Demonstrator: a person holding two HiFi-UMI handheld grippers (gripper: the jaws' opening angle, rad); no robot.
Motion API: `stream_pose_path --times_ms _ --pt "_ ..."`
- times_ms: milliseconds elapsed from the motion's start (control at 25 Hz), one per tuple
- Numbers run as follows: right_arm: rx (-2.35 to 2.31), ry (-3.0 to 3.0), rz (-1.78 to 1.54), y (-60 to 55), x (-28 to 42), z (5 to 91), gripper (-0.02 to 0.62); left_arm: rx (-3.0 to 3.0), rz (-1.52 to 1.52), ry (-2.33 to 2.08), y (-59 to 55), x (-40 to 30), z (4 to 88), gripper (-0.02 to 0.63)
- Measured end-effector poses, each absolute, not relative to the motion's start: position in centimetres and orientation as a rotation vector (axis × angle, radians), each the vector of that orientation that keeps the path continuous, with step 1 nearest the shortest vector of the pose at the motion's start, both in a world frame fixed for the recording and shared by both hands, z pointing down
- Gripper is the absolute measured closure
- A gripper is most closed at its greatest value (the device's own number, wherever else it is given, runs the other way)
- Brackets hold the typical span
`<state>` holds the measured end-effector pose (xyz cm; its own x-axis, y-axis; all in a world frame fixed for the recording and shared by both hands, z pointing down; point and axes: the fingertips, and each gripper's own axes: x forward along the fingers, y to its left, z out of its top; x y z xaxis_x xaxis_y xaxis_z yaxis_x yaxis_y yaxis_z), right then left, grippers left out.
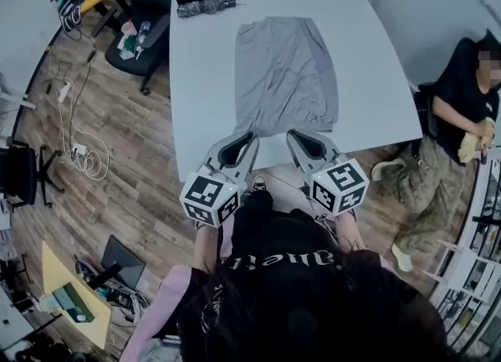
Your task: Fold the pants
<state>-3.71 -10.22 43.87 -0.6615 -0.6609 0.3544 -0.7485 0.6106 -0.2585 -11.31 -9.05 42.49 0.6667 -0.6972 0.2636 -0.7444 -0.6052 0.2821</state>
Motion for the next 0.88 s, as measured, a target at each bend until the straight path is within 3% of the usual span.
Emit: stream_pose_path --times_ms 880 --pt "1.264 -2.462 0.708 -14.1 0.2 48.6 0.569 2.428 0.332 -1.109 -11.7 -12.0 47.6 0.534"
